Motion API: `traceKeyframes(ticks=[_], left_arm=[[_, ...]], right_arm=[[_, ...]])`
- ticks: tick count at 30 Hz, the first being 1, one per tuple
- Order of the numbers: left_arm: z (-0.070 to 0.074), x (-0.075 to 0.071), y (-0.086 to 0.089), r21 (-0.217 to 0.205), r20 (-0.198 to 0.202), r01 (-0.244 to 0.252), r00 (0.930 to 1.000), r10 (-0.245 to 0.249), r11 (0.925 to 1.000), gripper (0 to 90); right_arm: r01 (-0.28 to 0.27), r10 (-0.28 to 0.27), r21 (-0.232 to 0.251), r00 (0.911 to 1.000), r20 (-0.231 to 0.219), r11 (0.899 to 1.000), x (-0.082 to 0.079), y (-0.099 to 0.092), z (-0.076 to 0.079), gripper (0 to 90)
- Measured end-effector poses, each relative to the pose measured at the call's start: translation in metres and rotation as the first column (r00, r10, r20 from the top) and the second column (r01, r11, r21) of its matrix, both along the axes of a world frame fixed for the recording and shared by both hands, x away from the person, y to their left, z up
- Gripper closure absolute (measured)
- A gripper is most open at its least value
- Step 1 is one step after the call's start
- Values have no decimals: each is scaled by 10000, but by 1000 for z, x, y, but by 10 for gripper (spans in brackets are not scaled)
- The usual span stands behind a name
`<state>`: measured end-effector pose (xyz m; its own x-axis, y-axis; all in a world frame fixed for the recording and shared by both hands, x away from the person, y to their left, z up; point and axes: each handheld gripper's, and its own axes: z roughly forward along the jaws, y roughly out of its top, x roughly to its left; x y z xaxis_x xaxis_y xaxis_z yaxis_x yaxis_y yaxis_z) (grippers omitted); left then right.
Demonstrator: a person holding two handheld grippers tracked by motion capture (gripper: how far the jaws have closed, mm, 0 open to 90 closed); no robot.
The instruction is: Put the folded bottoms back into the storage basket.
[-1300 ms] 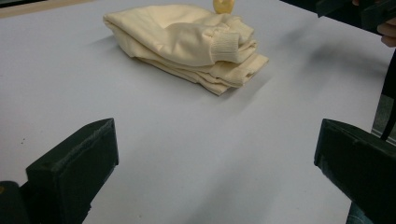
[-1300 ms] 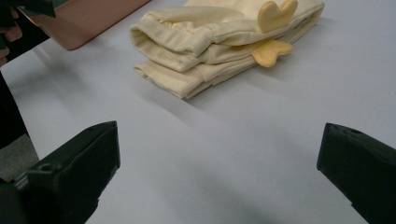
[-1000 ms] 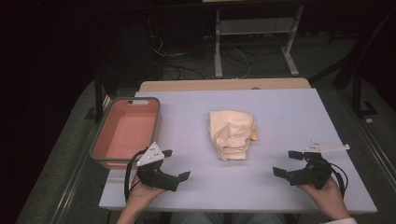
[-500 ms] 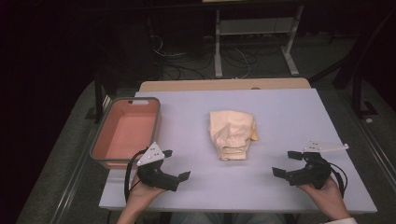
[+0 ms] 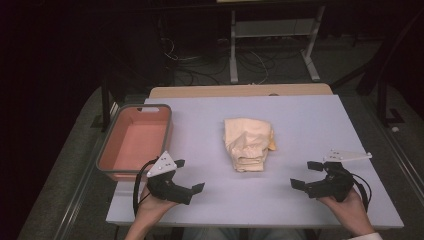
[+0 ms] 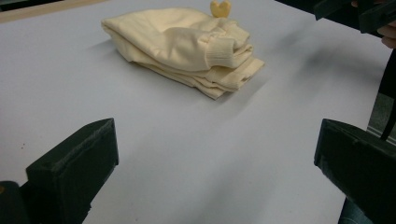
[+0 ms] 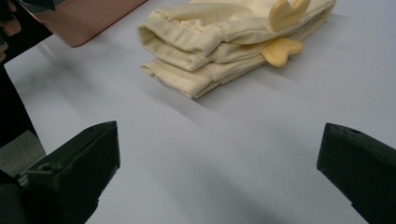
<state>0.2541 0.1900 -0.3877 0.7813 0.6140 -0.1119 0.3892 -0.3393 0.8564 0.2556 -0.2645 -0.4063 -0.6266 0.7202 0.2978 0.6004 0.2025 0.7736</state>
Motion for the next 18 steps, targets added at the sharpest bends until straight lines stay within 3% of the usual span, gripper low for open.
traceKeyframes(ticks=[18], left_arm=[[20, 11, -6, 138, 110, 71, 9999, -72, 9999, 0]], right_arm=[[-288, 285, -189, 9995, -119, 9994, 14, 11, 18, 0]])
